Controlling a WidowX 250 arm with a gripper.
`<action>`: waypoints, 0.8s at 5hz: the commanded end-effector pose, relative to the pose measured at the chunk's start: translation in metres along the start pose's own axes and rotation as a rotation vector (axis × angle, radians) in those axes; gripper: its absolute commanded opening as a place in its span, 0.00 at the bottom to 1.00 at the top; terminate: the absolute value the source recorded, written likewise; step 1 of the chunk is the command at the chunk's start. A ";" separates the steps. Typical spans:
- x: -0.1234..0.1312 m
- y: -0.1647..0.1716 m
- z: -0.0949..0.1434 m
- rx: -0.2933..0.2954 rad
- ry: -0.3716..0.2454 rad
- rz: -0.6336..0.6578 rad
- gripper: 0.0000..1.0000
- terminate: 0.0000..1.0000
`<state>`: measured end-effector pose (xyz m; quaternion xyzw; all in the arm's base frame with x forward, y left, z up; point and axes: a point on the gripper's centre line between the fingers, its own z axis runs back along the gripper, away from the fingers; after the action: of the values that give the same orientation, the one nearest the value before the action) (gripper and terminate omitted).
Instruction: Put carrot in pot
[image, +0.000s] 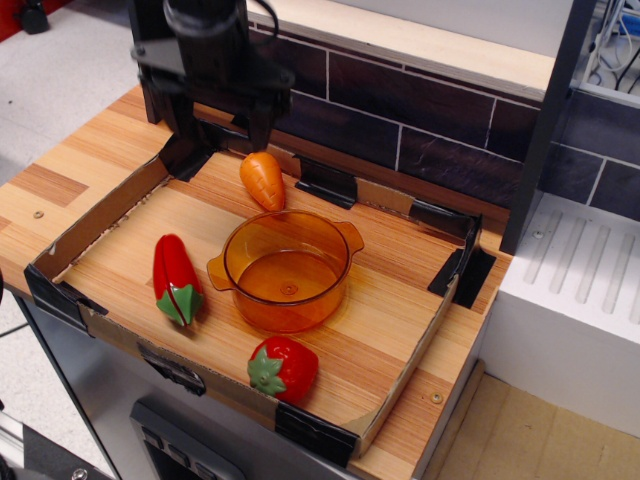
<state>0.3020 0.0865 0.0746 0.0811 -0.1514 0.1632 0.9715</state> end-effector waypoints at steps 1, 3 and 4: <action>0.015 -0.001 -0.014 -0.013 -0.025 0.047 1.00 0.00; 0.021 -0.012 -0.043 0.015 0.064 0.047 1.00 0.00; 0.015 -0.014 -0.052 0.023 0.133 0.032 1.00 0.00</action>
<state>0.3329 0.0894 0.0117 0.0770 -0.0562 0.1889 0.9774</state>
